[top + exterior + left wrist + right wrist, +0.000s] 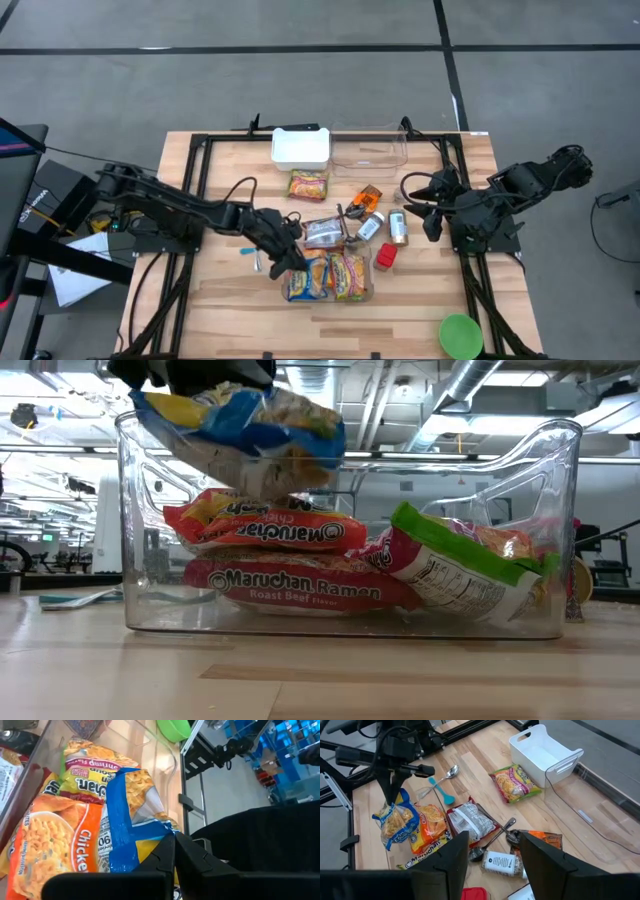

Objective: Pick & Place Food Item
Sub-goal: Put the blue noodle pack into the bottom transparent bin

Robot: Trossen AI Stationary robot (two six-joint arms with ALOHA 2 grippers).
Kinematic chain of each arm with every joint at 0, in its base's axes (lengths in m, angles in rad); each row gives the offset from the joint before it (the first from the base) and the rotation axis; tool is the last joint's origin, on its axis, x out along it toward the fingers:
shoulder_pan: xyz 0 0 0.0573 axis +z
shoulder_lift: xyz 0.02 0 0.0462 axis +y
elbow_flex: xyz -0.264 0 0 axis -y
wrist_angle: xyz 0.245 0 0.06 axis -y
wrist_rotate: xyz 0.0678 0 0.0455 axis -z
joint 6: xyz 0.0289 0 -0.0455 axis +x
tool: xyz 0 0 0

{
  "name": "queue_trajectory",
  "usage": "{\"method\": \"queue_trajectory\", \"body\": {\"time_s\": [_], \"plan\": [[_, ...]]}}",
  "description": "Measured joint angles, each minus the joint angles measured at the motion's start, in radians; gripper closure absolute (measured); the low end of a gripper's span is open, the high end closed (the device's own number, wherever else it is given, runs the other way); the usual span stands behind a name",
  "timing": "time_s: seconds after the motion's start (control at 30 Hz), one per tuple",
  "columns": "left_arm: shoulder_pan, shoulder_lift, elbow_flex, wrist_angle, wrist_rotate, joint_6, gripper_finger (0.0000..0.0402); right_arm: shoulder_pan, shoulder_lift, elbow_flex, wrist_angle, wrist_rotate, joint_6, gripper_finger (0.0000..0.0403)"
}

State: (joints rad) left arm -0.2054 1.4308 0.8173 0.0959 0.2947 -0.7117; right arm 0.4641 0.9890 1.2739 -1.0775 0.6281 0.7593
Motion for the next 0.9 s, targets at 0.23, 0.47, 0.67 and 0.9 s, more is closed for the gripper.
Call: {"method": "queue_trajectory", "body": {"time_s": [0.23, 0.47, 0.67, 0.9], "plan": [[0.000, 0.051, 0.000, 0.003, 0.009, 0.009, 0.0401, 0.000, 0.000, 0.000, -0.006, 0.000, 0.000, 0.0232], [0.000, 0.090, 0.000, -0.002, 0.010, 0.058, 0.0401, 0.000, 0.000, 0.000, -0.025, 0.000, 0.018, 0.0232], [0.000, 0.091, 0.000, -0.032, 0.009, 0.080, 0.0401, 0.000, 0.000, 0.000, -0.033, -0.003, 0.019, 0.0232], [-0.008, 0.091, 0.000, -0.075, 0.010, 0.079, 0.0401, 0.000, 0.000, 0.000, -0.053, -0.003, 0.027, 0.0232]]}}
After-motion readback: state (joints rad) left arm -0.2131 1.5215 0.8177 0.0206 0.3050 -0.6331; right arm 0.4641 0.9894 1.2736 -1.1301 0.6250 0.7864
